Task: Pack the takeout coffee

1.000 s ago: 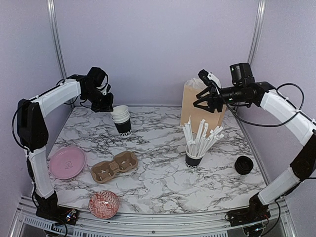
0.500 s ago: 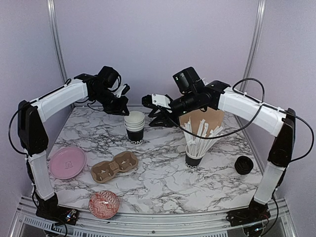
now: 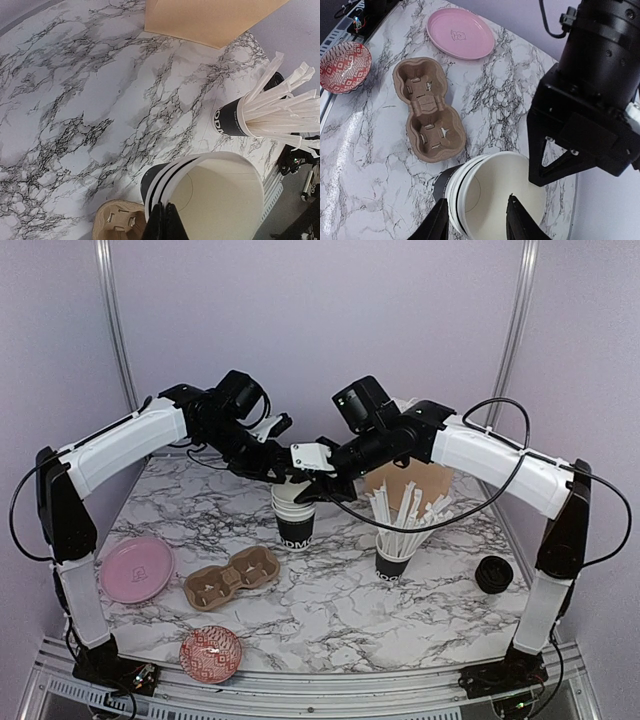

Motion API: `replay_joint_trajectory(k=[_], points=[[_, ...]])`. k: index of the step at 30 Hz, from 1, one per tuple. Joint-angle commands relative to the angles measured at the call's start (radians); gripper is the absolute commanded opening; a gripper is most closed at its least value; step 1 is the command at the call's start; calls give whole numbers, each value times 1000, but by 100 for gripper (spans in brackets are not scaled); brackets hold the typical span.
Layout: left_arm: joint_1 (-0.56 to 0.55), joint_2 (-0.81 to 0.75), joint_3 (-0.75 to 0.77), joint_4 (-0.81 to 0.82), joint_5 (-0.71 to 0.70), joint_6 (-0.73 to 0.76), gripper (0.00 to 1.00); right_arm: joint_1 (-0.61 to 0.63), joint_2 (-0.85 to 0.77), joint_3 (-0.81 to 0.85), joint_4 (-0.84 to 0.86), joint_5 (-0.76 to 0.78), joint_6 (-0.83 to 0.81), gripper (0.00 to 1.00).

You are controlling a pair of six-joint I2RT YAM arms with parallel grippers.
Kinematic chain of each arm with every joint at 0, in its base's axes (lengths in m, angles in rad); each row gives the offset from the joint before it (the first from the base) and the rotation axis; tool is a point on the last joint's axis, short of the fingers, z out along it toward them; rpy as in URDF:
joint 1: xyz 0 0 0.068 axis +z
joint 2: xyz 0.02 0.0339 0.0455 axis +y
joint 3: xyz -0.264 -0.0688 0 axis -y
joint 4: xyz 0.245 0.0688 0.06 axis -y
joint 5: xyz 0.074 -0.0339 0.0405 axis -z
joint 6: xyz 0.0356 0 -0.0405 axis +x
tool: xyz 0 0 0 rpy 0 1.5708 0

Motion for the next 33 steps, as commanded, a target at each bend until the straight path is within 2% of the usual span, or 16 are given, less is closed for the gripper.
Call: replay_joint_trajectory(k=[1, 4, 13, 17, 20, 21, 23, 25, 28, 29, 33], points=[[-14, -38, 45, -39, 15, 18, 0, 15, 29, 31, -65, 30, -22, 38], [-22, -41, 48, -45, 11, 24, 0, 18, 39, 29, -72, 53, -23, 36], [-29, -33, 46, -49, -12, 28, 0, 23, 65, 54, -99, 73, -20, 12], [-29, -32, 48, -49, -14, 28, 0, 22, 79, 55, -107, 80, -19, 11], [-29, -35, 49, -49, -29, 33, 0, 24, 92, 62, -111, 85, -15, 2], [-29, -36, 53, -49, -60, 34, 11, 24, 97, 64, -106, 90, -8, 0], [-28, -56, 50, -31, -207, -9, 40, 24, 105, 63, -75, 126, 11, 0], [-22, -117, -19, 35, -364, -52, 58, 22, 114, 59, -33, 164, 35, 0], [-11, -250, -214, 187, -460, -124, 74, 13, 129, 78, 21, 181, 83, 0], [-9, -294, -273, 248, -507, -151, 77, 10, 136, 86, 33, 184, 101, 0], [-2, -427, -498, 458, -516, -243, 79, -6, 163, 114, 86, 191, 161, 0]])
